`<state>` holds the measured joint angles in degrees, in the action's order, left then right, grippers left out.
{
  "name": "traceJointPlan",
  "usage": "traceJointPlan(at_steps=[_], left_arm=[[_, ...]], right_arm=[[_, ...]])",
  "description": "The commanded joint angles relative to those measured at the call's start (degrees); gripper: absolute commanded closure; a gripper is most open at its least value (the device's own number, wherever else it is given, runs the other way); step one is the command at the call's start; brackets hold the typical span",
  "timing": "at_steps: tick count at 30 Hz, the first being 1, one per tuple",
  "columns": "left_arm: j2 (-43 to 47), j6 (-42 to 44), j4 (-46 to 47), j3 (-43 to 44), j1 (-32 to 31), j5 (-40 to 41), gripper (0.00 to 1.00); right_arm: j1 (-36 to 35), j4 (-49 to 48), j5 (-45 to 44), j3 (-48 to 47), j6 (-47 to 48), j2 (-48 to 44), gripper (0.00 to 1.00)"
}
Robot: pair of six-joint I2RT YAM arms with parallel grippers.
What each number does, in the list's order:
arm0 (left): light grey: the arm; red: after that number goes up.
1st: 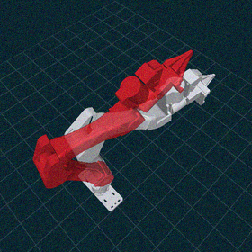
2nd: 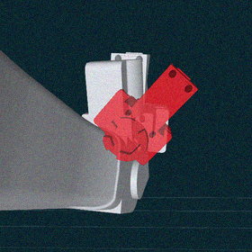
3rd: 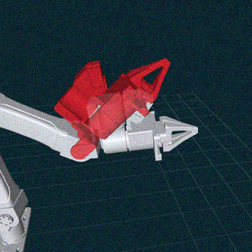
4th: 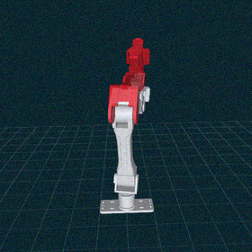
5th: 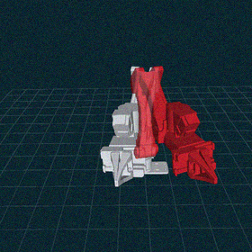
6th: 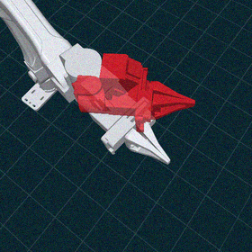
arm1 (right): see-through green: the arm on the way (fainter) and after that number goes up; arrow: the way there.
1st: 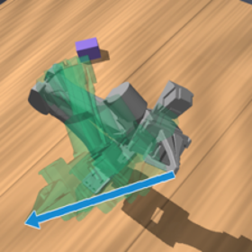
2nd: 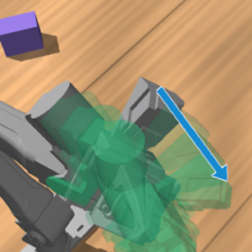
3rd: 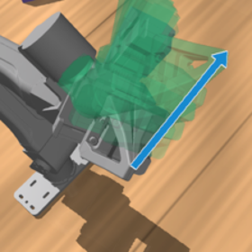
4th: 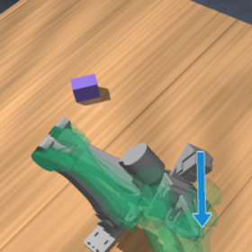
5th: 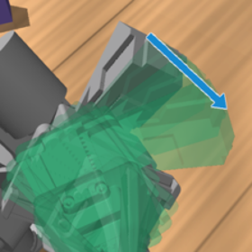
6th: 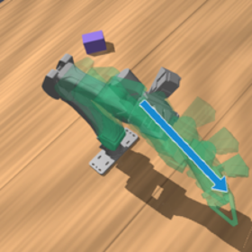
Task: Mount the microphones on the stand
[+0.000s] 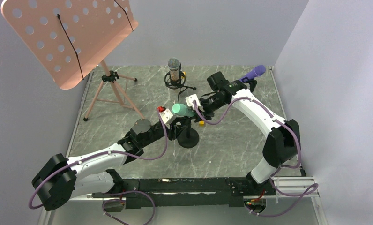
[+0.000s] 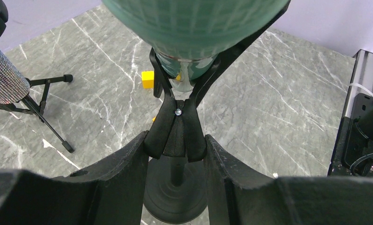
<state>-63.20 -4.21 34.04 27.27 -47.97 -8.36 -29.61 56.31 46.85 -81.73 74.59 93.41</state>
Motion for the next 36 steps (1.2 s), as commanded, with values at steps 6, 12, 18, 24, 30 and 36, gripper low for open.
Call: traceJointPlan(at_steps=[6, 12, 18, 24, 30, 36], left_arm=[[0.0, -3.3, 4.4, -0.4, -0.1, -1.1, 0.74], [0.9, -3.8, 4.7, -1.0, 0.0, -0.3, 0.49], [2.4, -4.7, 4.8, -1.9, -0.1, 1.7, 0.15], [4.6, -4.8, 4.1, -2.1, -0.1, 2.1, 0.01], [7.1, -3.8, 0.3, -1.0, 0.0, 0.2, 0.01], [11.8, -1.4, -7.2, -0.6, 0.0, 0.0, 0.01]], right_arm=[[-2.7, 10.1, 5.7, -1.7, 2.8, 5.3, 0.65], [-1.0, 10.3, 8.4, -2.1, 2.1, 5.7, 0.41], [2.8, 8.6, 11.1, -1.5, 0.6, 3.5, 0.14], [6.9, 5.4, 14.4, 0.4, -1.5, -0.4, 0.00], [11.5, 8.2, 17.9, -0.7, 0.7, -1.2, 0.00], [13.5, 8.4, 24.2, 0.9, 2.2, -2.5, 0.00]])
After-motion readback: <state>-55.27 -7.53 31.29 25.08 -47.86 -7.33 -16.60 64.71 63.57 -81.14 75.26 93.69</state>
